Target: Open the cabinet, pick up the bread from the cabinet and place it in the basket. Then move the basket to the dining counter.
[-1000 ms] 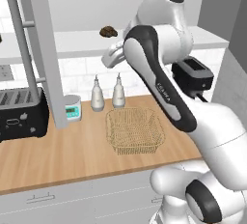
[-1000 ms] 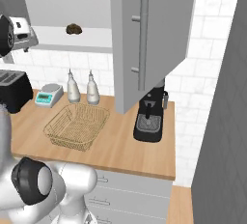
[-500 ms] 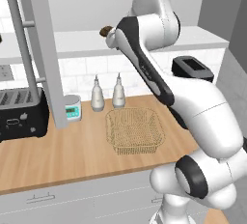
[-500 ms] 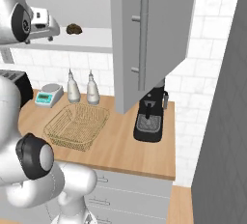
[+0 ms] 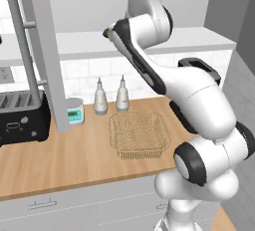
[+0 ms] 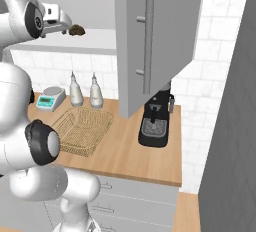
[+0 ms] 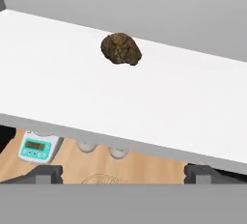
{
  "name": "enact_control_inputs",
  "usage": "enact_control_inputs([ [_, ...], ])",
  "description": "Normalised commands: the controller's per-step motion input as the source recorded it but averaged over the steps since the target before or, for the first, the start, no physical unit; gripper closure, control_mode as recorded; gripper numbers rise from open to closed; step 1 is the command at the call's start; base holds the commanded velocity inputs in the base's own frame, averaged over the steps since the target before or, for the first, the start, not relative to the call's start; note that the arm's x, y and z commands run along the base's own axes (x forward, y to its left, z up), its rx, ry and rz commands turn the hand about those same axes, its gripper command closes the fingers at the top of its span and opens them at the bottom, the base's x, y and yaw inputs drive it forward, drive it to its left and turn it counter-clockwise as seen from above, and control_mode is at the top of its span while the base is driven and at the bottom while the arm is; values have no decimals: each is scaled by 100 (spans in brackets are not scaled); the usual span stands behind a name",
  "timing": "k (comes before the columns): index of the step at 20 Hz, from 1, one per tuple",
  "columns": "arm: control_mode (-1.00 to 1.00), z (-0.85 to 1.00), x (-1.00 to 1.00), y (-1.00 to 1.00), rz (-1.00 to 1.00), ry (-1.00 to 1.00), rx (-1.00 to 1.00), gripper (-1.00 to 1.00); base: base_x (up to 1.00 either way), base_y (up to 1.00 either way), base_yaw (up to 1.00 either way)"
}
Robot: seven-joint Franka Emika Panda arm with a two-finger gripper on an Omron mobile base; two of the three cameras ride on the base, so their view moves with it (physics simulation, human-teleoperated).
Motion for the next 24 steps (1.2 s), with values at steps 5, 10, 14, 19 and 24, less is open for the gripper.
enact_control_inputs([
  [5,-100,-9,37,0,0,-8,1,-100,0,0,0],
  [10,-100,-2,30,0,0,-2,5,-100,0,0,0],
  [14,-100,0,21,0,0,0,6,-100,0,0,0],
  [19,-100,-4,40,0,0,0,3,-100,0,0,0],
  [24,-100,0,33,0,1,0,0,-100,0,0,0],
])
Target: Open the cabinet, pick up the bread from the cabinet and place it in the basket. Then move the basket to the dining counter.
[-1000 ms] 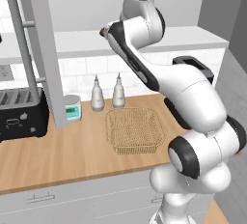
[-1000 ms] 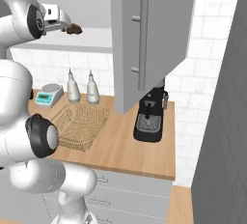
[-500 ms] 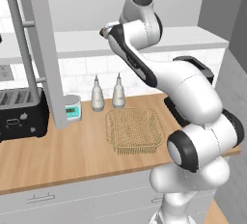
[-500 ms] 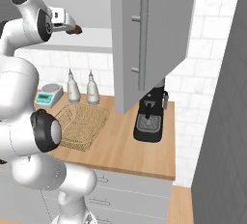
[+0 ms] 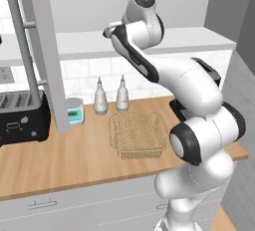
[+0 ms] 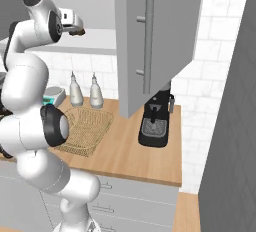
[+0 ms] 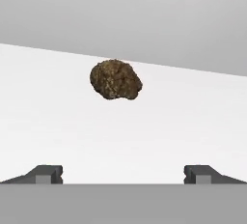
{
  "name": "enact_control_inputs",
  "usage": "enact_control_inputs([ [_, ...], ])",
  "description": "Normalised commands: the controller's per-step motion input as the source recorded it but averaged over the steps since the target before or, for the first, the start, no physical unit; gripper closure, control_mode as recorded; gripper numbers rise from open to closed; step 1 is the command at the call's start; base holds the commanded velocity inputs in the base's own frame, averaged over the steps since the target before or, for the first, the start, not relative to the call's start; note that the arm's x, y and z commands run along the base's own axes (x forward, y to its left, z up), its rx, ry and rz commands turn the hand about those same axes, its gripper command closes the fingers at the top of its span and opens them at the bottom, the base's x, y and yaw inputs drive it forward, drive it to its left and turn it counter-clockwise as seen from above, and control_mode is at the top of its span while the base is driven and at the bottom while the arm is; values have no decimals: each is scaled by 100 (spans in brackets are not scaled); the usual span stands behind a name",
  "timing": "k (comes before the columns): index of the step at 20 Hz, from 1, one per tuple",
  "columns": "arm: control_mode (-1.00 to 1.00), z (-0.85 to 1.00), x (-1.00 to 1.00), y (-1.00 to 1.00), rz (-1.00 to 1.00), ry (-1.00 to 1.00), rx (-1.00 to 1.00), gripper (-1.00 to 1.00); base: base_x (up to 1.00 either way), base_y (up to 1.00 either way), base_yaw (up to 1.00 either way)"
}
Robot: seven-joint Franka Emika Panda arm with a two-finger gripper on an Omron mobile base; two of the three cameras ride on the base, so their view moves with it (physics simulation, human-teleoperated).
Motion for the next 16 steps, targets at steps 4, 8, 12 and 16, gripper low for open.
enact_control_inputs([
  [4,-100,0,8,0,10,0,0,-100,0,0,0],
  [8,-100,-1,12,0,16,0,0,-100,0,0,0],
  [12,-100,-8,36,0,13,0,0,-100,0,0,0],
  [16,-100,-7,40,0,6,0,0,-100,0,0,0],
])
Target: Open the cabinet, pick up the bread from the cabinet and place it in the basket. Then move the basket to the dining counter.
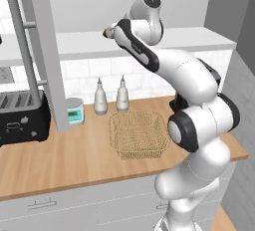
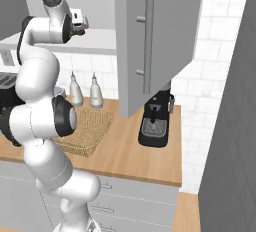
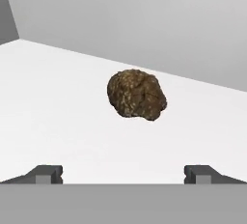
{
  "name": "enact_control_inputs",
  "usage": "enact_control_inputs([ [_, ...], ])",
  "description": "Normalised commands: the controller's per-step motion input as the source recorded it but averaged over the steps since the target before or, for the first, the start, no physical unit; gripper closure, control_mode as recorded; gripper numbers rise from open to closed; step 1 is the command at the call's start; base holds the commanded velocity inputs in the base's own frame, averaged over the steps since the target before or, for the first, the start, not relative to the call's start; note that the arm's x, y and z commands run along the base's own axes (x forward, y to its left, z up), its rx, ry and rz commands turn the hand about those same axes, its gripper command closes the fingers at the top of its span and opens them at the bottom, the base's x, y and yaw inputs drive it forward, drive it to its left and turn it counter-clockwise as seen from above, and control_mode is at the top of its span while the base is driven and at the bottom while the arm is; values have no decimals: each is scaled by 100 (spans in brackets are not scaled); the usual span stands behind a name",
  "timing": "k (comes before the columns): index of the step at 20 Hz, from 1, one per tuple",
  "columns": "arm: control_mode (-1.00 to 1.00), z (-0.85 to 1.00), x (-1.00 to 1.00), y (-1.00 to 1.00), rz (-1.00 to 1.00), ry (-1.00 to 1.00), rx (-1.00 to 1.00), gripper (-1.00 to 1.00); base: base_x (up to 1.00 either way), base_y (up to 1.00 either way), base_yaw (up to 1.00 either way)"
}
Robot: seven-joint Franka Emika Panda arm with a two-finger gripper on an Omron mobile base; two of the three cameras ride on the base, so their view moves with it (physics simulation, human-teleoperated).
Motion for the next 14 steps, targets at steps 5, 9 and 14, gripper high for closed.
enact_control_inputs([
  [5,-100,0,34,3,1,0,0,-100,0,0,0],
  [9,-100,-6,37,11,0,1,0,-100,0,0,0],
  [14,-100,-12,35,20,0,3,0,-100,0,0,0],
])
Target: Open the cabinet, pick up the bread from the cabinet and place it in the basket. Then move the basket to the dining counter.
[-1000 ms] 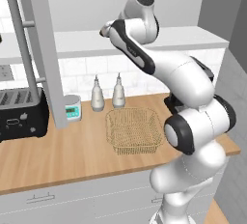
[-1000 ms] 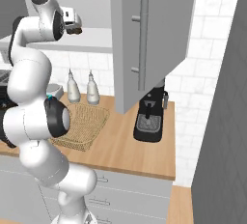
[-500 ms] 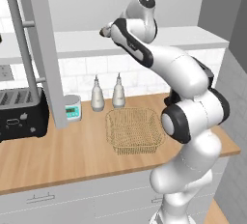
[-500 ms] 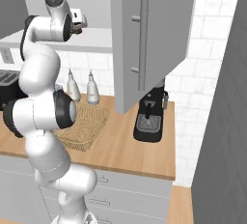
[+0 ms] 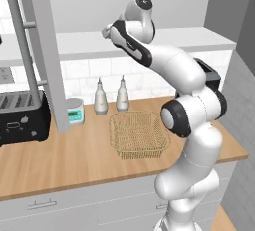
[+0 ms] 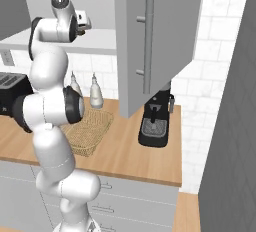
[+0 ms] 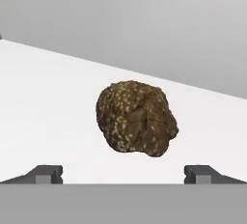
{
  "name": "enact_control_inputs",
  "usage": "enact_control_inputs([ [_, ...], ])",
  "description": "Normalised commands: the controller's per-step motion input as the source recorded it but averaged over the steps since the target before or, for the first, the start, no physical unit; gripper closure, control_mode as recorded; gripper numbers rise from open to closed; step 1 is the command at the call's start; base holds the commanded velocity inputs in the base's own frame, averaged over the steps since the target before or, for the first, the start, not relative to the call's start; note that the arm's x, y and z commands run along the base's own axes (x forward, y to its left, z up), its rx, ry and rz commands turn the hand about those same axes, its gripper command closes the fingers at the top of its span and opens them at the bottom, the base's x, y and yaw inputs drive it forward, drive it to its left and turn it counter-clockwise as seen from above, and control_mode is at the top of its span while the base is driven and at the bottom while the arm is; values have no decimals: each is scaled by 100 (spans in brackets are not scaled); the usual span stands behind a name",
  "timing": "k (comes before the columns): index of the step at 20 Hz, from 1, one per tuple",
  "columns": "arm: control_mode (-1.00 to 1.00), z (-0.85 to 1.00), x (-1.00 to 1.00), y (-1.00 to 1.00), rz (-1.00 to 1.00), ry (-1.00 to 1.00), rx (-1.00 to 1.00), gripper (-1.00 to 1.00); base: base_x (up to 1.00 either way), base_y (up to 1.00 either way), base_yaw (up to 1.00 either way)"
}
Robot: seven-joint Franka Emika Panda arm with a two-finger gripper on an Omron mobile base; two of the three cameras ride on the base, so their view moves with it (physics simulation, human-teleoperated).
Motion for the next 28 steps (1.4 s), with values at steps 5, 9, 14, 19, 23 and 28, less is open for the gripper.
enact_control_inputs([
  [5,-100,-8,40,14,0,3,0,-100,0,0,0],
  [9,-100,-9,49,7,0,3,0,-100,0,0,0],
  [14,-100,-6,52,9,0,1,-2,-100,0,0,0],
  [19,-100,-4,39,15,0,1,-2,100,0,0,0],
  [23,-100,-2,-2,10,0,0,-2,100,0,0,0],
  [28,-100,-10,-50,5,0,0,-2,100,0,0,0],
])
